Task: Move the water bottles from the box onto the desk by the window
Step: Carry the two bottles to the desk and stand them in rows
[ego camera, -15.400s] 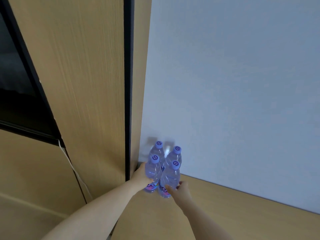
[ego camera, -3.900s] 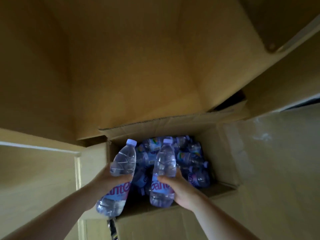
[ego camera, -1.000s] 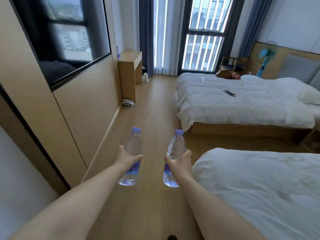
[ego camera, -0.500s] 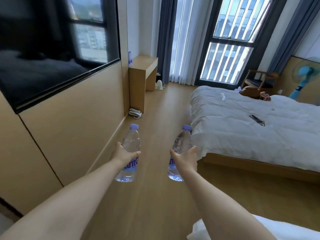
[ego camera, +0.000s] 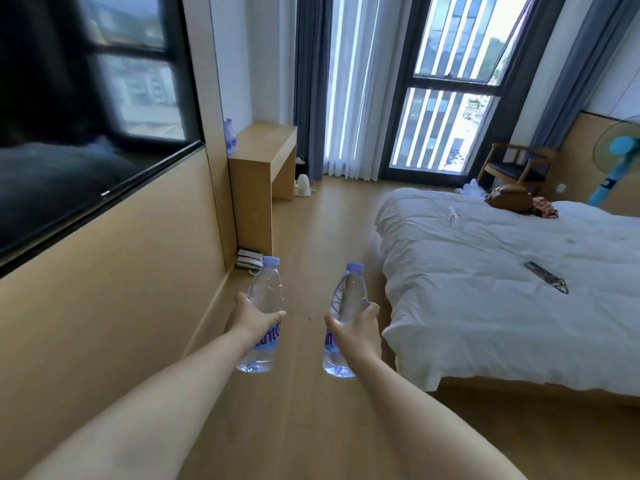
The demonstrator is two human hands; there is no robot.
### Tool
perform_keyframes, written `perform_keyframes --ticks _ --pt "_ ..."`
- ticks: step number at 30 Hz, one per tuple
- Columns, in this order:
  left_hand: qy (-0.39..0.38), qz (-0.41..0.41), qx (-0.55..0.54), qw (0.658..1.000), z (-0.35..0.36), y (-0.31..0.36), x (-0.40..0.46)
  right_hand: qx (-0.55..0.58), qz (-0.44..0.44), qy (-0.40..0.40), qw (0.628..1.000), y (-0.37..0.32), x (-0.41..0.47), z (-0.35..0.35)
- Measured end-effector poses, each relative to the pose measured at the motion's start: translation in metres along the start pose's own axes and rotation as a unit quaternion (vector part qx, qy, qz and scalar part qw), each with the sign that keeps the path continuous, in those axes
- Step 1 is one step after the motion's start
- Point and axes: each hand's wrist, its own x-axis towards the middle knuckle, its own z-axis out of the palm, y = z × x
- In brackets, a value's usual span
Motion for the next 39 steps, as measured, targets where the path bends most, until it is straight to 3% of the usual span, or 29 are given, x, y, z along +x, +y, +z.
perform_keyframes --ticks 7,17,22,31,39 --pt "-0.037 -0.01 0.002 0.999 0.062 0.05 0.163 0.026 0.01 -0.011 1.0 -0.027 0.167 0.046" --pt "-0.04 -0.02 -0.006 0.999 0.116 0.162 0.379 0.025 -0.041 -0.14 0.989 -0.106 0.426 0.08" --pt "-0.029 -0.036 -0.009 0.999 0.131 0.197 0.489 0.009 -0.075 -0.149 0.986 -0.147 0.526 0.118" --pt "-0.039 -0.056 -0.015 0.998 0.144 0.244 0.721 -0.026 -0.054 -0.156 0.986 -0.205 0.739 0.201" --pt "-0.069 -0.077 -0.011 0.995 0.148 0.306 0.891 0.029 -0.038 -0.17 0.984 -0.279 0.907 0.245"
